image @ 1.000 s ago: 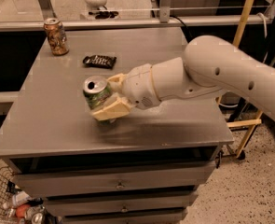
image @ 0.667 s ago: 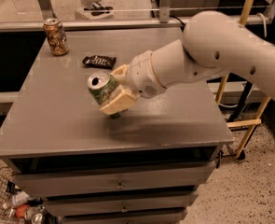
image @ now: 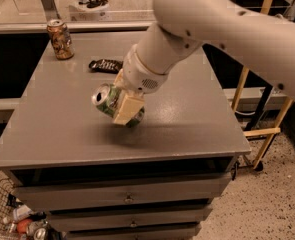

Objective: Knock green can over

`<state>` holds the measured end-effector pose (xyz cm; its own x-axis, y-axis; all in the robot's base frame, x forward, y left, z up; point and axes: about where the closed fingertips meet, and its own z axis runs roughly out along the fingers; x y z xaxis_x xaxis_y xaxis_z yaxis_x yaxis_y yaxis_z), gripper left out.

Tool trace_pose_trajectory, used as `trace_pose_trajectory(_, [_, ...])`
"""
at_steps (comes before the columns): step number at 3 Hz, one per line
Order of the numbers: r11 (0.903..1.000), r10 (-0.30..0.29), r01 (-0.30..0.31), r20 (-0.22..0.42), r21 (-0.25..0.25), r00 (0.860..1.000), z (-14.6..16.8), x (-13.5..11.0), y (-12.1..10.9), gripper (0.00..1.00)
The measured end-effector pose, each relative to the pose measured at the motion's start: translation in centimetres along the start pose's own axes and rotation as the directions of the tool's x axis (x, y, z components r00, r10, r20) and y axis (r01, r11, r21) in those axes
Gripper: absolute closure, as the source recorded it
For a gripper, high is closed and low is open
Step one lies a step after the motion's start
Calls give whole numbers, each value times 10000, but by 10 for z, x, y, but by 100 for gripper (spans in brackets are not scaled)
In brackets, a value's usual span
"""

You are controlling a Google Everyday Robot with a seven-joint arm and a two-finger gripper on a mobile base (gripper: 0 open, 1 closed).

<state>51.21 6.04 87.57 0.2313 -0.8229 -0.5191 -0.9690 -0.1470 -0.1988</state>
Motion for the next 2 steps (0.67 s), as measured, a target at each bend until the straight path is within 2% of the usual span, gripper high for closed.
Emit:
trace_pose_trajectory(1, [9911, -803, 660, -1250, -1152, 9889, 20, 5, 9, 100])
trace_pose_trajectory(2, [9900, -856, 695, -1317, -1226, 9876, 21, 5, 10, 100])
